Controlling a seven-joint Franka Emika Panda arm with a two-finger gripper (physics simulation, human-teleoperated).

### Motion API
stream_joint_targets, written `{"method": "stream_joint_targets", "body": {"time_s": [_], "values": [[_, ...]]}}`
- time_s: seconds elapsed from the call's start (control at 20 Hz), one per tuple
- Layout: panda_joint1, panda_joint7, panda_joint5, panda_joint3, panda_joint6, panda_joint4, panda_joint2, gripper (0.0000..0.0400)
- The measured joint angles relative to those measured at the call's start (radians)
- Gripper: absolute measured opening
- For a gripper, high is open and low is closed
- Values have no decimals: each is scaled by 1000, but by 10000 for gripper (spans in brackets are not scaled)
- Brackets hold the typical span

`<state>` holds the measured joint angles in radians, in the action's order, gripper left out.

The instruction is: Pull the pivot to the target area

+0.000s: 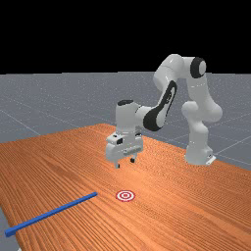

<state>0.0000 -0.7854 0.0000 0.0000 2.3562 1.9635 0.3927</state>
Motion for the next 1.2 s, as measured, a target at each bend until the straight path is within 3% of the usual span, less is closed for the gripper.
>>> {"method": "stream_joint_targets", "body": {"time_s": [0.05, 0.1, 0.15, 0.25, 0.3, 0.5, 0.7, 0.75, 0.85, 0.9, 1.2], "values": [[0, 0, 0, 0, 0, 0, 0, 243], [0, 0, 0, 0, 0, 0, 0, 148], [0, 0, 0, 0, 0, 0, 0, 90], [0, 0, 0, 0, 0, 0, 0, 33], [0, 0, 0, 0, -32, -24, 16, 20], [-16, -33, 24, 10, 23, -2, 32, 3], [-56, -92, 8, -16, -43, -50, 55, 0], [-46, -63, -44, -47, 12, -20, 43, 0], [-77, -110, -39, -57, 12, -32, 51, 0], [-113, -165, 3, -42, -74, -91, 78, 0], [-117, -149, 7, -41, -286, -546, 339, 0]]}}
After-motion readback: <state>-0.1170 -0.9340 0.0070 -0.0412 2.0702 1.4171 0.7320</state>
